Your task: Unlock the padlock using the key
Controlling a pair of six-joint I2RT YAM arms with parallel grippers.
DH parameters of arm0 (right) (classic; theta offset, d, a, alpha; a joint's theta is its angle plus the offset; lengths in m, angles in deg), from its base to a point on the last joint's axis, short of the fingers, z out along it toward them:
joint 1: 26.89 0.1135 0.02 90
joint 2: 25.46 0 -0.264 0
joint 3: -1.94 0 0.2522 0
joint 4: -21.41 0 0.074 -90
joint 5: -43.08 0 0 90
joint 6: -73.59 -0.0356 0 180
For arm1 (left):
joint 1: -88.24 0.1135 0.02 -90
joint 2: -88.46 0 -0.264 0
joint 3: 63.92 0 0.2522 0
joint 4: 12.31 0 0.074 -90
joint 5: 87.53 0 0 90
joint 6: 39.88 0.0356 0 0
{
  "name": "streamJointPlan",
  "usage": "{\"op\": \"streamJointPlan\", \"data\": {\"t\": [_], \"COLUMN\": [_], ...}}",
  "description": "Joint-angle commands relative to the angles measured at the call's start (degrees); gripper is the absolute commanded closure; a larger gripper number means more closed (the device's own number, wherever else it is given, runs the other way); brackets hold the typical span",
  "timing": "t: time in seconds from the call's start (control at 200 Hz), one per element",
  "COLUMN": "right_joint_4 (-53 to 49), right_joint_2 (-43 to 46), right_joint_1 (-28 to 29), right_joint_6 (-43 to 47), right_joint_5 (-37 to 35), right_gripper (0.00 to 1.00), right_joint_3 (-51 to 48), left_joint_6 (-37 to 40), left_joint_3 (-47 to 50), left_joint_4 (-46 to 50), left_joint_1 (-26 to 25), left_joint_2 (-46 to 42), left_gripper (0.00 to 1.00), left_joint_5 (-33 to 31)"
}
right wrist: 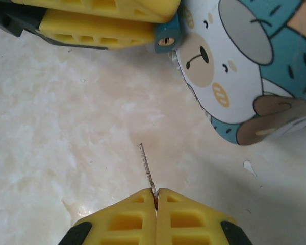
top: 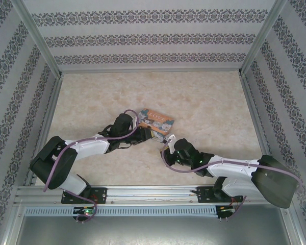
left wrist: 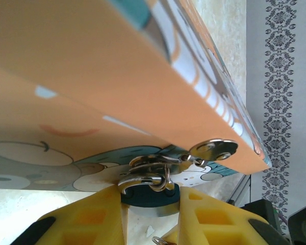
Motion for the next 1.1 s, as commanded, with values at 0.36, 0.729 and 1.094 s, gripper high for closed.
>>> {"op": "streamJointPlan", "data": {"t": [0.36,0.729,1.094], "right_joint_4": [0.3,0.2,1.0], "right_joint_2": [-1.1,-3.6,-7.2], "right_joint_1": [0.8,0.8,0.8], "right_joint_6": [2.9,1.5,0.1], "right_joint_5": [-5.6,-7.0,-8.6], "right_gripper": [1.0,1.0,1.0], "right_joint_3": [4.9,6.9,8.4], "left_joint_6": [-0.6,-0.8,-0.7], "left_joint_3": [-2.4,-2.2,-2.3], "left_joint_4": [-0.4,-0.9,-0.9], "left_joint_1": [-0.6,-0.6,-0.6], "left_joint_2": [-0.3,-0.3,-0.2], "left_gripper": [0.74,0.74,0.74], "left_joint_5": [1.6,1.4,1.7]}}
